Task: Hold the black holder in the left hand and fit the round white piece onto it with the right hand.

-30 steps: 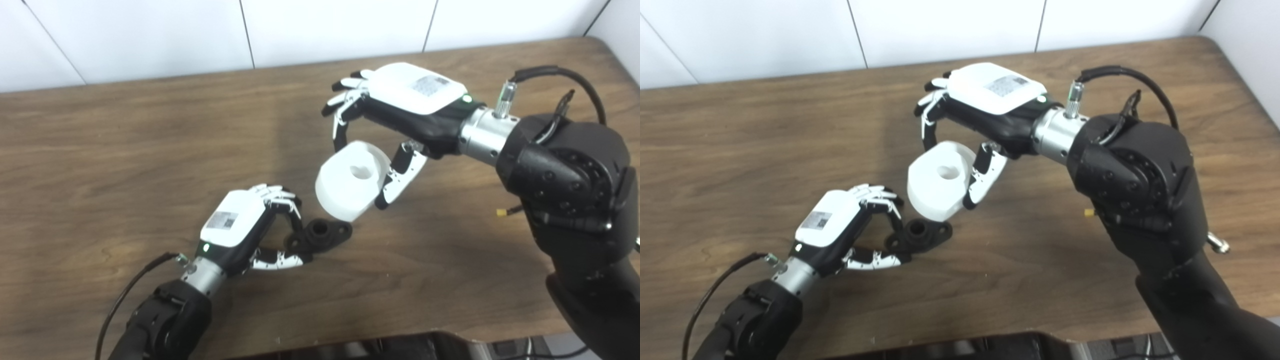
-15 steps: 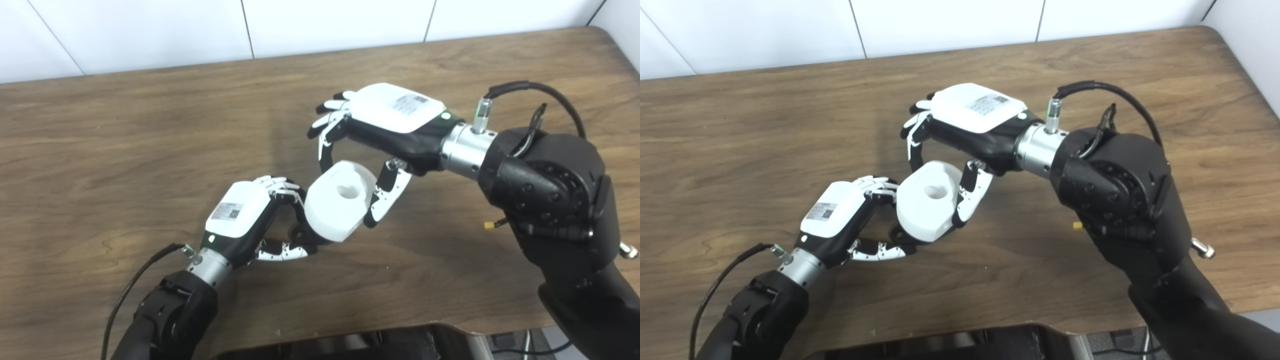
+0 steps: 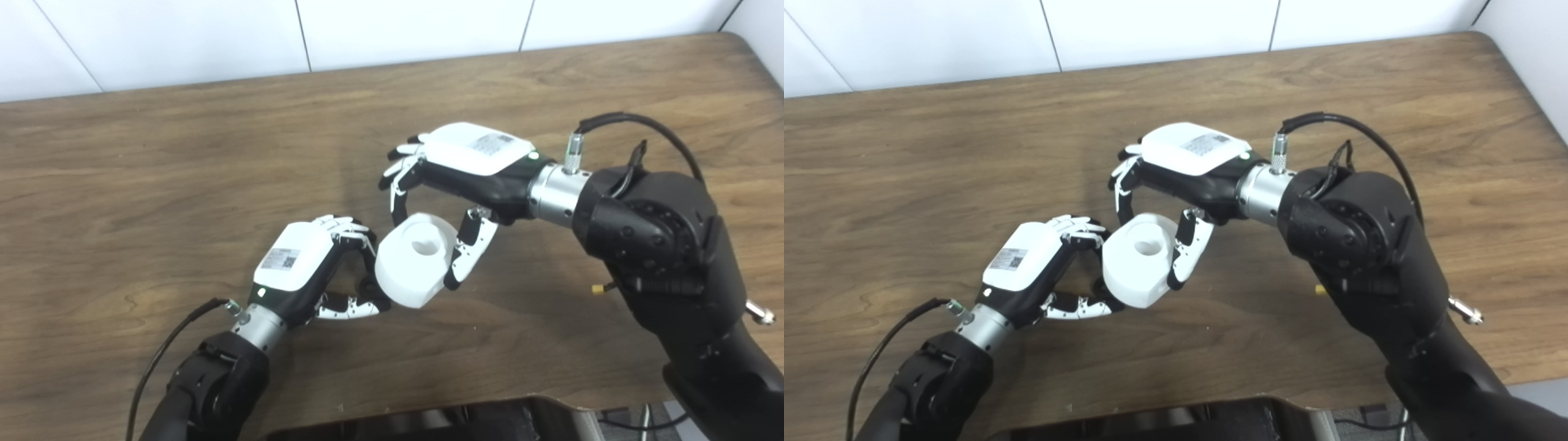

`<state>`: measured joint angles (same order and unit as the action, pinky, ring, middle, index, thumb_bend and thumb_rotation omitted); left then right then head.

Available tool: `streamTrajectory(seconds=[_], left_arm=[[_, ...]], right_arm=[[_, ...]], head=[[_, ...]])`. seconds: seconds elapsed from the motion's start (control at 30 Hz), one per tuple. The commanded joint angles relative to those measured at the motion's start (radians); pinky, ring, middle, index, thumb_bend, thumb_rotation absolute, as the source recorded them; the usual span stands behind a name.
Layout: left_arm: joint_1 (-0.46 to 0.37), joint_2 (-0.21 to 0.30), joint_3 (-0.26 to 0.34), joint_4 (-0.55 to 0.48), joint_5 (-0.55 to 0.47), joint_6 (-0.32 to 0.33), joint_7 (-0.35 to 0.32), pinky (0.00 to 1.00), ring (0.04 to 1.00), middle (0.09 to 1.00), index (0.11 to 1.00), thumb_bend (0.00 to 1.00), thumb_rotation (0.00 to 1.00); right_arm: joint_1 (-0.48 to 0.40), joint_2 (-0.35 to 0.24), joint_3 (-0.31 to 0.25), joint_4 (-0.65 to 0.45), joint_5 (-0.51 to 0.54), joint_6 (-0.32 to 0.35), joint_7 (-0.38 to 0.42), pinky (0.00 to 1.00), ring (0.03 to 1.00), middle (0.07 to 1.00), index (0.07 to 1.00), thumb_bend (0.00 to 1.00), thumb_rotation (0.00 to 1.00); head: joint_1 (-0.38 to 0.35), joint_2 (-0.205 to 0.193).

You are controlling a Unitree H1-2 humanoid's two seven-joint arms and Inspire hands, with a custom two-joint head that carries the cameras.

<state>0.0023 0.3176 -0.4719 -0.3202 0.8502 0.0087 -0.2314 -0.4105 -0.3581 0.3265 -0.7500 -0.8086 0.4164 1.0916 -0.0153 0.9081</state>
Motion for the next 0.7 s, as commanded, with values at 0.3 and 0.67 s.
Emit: streamTrajectory(seconds=[0.3, 0.67], left_arm=[[0.029, 0.0, -0.033, 0.003, 0.013, 0.017, -0.088, 0.89, 0.831, 0.756, 0.486, 0.52, 0.06], [0.032, 0.0, -0.033, 0.001, 0.018, 0.01, -0.084, 0.89, 0.828, 0.752, 0.485, 0.52, 0.06]], right_arm=[[-0.003, 0.012, -0.002, 0.004, 0.01, -0.04, -0.066, 1.0, 0.962, 0.84, 0.483, 0.52, 0.13], [0.009, 0.025, 0.008, 0.008, 0.006, -0.048, -0.072, 0.99, 0.971, 0.847, 0.483, 0.52, 0.13]], head=[[-0.001, 0.001], [-0.007, -0.014]])
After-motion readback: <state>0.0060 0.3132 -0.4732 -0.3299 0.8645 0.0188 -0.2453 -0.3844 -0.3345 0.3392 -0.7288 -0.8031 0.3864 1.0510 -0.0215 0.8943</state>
